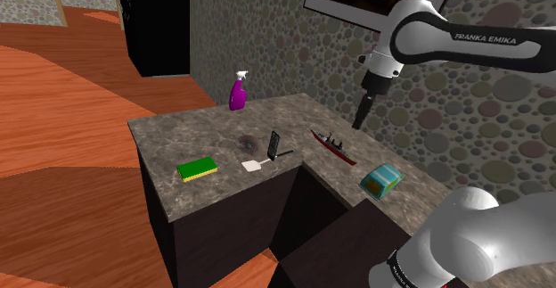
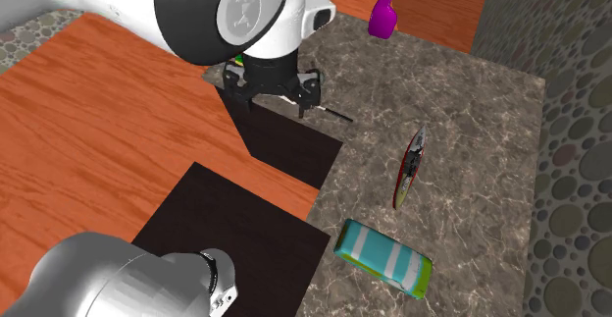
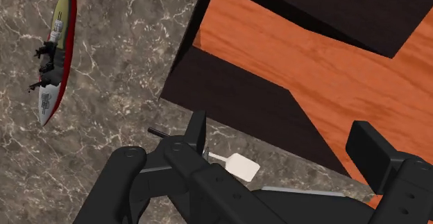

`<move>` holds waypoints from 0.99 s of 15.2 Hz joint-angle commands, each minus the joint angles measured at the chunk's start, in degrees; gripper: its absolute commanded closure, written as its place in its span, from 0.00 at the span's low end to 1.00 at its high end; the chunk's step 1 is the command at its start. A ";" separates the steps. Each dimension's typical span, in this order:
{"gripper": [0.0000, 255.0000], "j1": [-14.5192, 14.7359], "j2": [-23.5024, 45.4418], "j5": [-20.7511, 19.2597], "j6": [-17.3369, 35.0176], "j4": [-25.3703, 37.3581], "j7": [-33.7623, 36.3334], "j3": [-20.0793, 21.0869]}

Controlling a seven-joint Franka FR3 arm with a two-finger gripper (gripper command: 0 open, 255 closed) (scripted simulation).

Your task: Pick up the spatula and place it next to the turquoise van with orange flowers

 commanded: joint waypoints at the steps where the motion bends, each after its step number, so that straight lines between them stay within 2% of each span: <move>1: 0.00 0.90 3.17 -1.13 4.02 -0.82 -4.41 -1.54; 8: 0.00 4.16 16.76 -2.84 16.11 0.68 -18.77 -6.02; 15: 0.00 6.66 32.21 -1.15 26.80 5.54 -33.20 -8.20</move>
